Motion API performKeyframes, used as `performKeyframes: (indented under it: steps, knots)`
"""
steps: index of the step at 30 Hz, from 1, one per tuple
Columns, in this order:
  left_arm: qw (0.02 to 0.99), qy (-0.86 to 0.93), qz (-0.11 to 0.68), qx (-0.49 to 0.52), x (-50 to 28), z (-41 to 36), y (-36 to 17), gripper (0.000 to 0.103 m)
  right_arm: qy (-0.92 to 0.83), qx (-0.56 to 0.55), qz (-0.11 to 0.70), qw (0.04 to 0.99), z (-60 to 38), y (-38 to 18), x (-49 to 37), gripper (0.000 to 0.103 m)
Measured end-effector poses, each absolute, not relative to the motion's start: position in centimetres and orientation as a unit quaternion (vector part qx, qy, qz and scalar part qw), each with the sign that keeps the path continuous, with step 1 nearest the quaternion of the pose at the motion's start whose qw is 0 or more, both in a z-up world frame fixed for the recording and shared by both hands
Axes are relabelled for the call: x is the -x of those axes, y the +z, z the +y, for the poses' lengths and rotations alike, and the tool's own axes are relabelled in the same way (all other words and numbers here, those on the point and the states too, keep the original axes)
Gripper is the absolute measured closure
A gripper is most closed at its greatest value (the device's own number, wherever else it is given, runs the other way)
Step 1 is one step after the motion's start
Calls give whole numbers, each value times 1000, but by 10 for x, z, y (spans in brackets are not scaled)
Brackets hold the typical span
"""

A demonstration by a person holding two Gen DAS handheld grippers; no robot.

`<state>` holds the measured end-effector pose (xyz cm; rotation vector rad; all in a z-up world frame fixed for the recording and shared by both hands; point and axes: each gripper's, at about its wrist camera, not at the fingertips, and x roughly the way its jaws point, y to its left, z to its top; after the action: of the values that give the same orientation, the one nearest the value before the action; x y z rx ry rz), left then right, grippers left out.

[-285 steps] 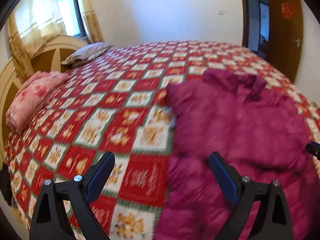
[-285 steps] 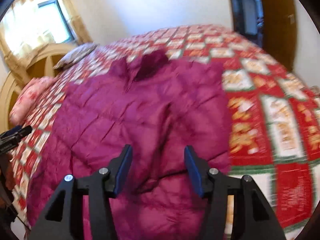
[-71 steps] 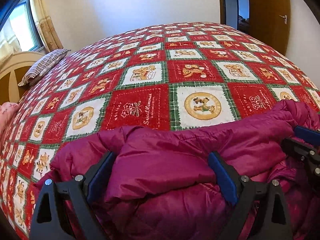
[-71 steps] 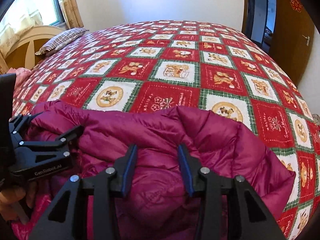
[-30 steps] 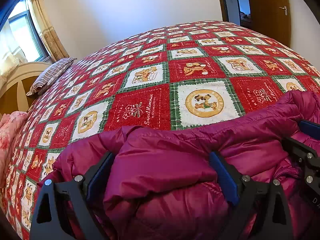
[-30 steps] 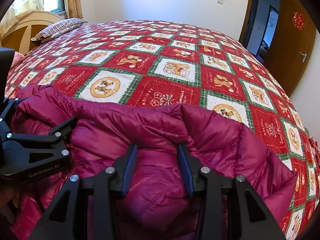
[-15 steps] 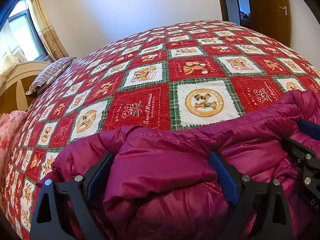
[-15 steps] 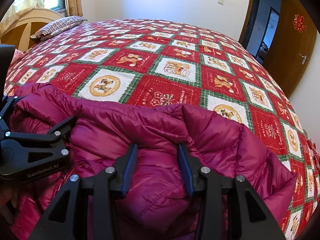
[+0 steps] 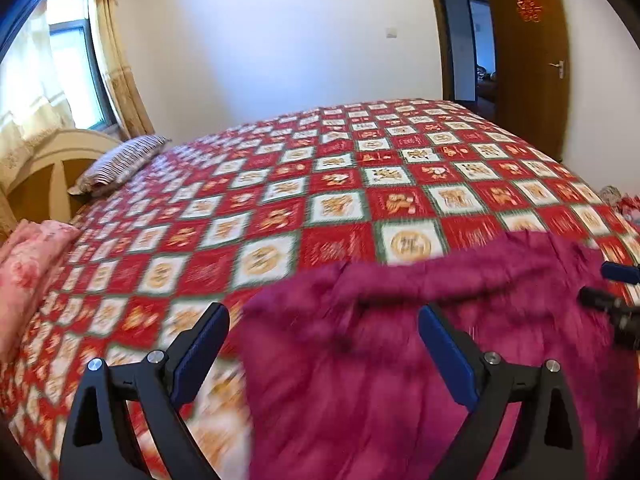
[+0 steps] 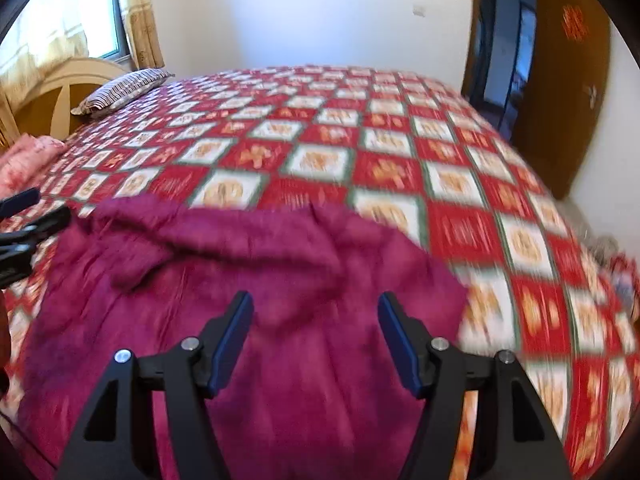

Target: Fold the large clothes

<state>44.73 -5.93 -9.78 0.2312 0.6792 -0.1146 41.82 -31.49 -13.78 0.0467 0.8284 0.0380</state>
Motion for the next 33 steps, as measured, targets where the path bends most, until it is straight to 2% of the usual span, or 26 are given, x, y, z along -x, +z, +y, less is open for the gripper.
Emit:
performKeyframes:
  steps: [6,11,15,22,30,31,32,33]
  knots:
    - [916,-58,375,-133,-340,-7,-135,7,7,-34,439,898,-337,-166,-311,33]
    - [910,-43,399,-105,-264,34,-163,7,-14,-76,456,886,-356,-182,-239,33]
    - [910,-41,406,-72,-217,58,-169,7,-29,-87,451,888,-360,-185,-189,29]
    - [902,-46,425,-51,-169,78,-184,7,-32,-96,446,889,-353,-193,-131,29]
    - [885,-103,448,-66,-141,52,-203,7,-4,-110,447,888,-335,-208,-90,29]
    - [883,-107,452,-66,-141,50,-206,9,-1,-113,446,888,-336,-209,-88,30]
    - [881,-114,455,-64,-140,48,-209,17,1,-116,444,888,-336,-209,-86,37]
    - [882,-123,450,-64,-136,46,-208,35,10,-124,446,886,-337,-209,-86,52]
